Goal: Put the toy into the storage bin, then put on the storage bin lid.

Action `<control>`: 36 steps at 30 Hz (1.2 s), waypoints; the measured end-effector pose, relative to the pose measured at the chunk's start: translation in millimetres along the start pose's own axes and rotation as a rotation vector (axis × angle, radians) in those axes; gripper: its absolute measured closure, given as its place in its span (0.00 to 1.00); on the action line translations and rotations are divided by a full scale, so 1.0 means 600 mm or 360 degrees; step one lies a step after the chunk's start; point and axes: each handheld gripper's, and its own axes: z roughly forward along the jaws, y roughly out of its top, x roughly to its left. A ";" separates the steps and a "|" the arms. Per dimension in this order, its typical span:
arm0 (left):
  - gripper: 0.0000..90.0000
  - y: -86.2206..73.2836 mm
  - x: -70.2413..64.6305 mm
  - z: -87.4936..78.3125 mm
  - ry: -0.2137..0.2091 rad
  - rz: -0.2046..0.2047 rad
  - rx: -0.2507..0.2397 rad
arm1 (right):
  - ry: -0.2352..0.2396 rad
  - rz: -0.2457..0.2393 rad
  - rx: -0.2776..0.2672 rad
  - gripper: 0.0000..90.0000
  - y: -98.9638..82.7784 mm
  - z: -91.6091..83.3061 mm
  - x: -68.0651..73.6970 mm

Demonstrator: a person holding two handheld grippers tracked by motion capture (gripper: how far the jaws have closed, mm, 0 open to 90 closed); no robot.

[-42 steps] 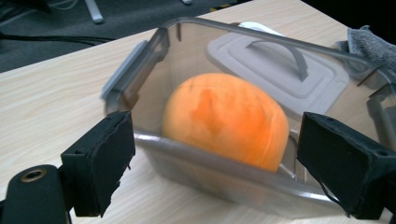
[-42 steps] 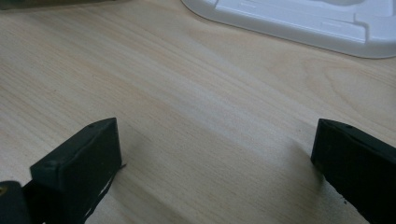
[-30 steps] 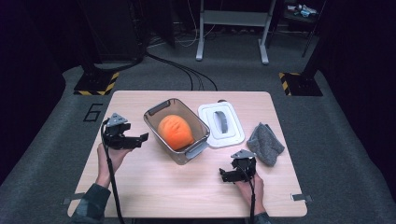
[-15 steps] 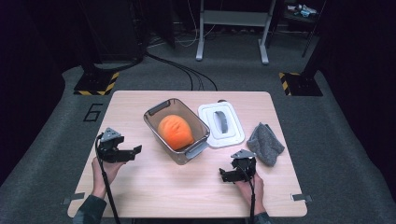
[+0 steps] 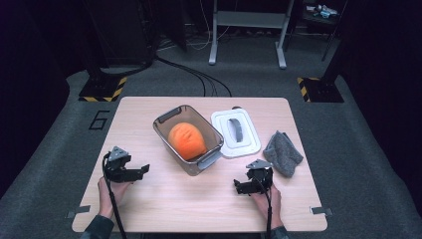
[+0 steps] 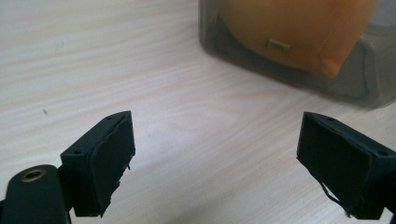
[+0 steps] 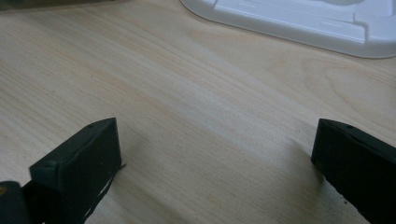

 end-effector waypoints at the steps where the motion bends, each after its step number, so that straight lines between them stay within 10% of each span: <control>1: 0.12 -0.003 0.000 0.002 0.0010 -0.0005 -0.0010 | -0.0001 0.0001 0.0001 0.01 0.000 0.000 0.000; 36: 0.12 -0.063 -0.001 0.041 0.0123 0.0081 0.0130 | 0.0013 0.0017 -0.0025 0.01 0.085 0.006 -0.025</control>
